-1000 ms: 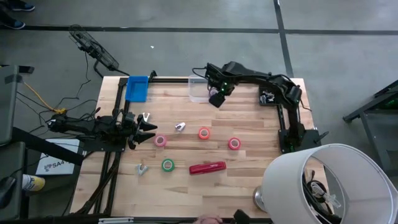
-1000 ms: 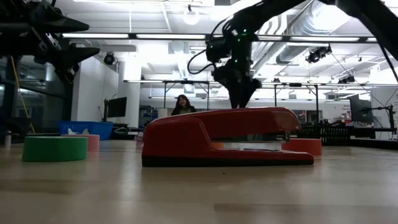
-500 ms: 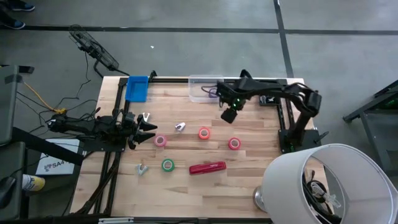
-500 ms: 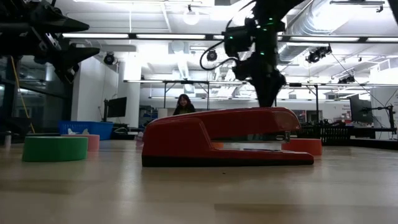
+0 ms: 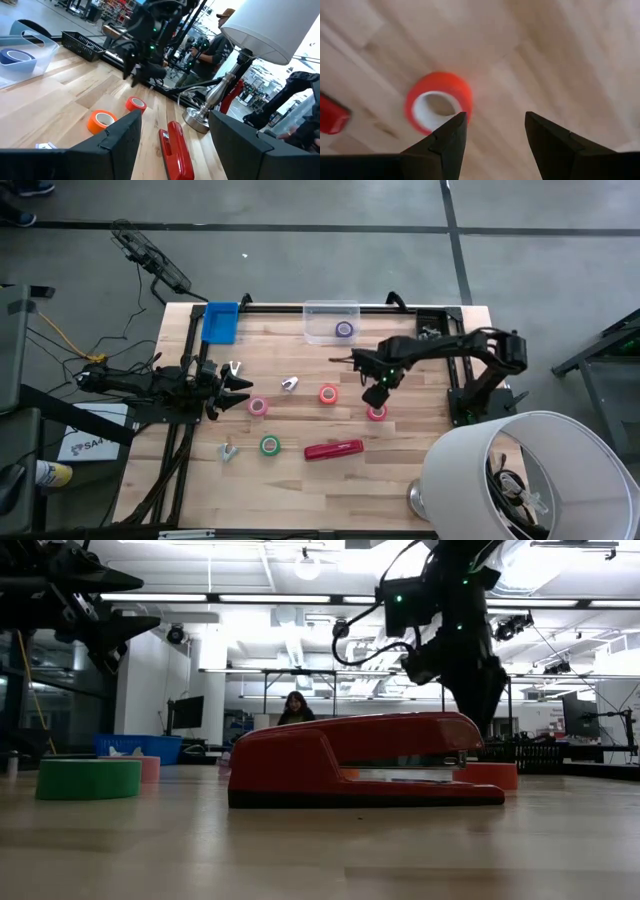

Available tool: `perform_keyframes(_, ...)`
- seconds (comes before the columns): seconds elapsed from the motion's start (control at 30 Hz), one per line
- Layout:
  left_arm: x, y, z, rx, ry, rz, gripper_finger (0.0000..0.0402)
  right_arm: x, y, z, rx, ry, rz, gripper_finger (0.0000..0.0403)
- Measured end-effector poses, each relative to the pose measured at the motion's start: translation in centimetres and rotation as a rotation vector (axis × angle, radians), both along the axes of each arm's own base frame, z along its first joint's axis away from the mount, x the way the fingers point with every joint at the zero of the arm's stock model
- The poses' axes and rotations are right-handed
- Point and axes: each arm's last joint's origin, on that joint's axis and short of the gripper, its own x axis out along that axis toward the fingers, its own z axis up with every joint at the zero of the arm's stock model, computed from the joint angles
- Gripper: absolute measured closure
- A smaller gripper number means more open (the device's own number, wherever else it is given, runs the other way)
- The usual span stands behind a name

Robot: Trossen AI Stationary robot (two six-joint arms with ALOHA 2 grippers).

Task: Pick and place Stapler, Stapler remover, tape
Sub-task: Put the red tape into the transparent bin

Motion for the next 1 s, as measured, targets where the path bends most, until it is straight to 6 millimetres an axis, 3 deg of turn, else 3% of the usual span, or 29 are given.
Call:
perform_keyframes(0.43, 0.0, 0.0, 0.0, 0.000, 0.000, 0.000, 0.0173, 0.7, 2.6, -1.2, 0.009, 0.074, -0.164, 0.0210)
perform_keyframes(1.0, 0.0, 0.0, 0.0, 0.000, 0.000, 0.000, 0.0173, 1.9, 2.9, -4.6, -0.002, 0.153, -0.226, 0.0210)
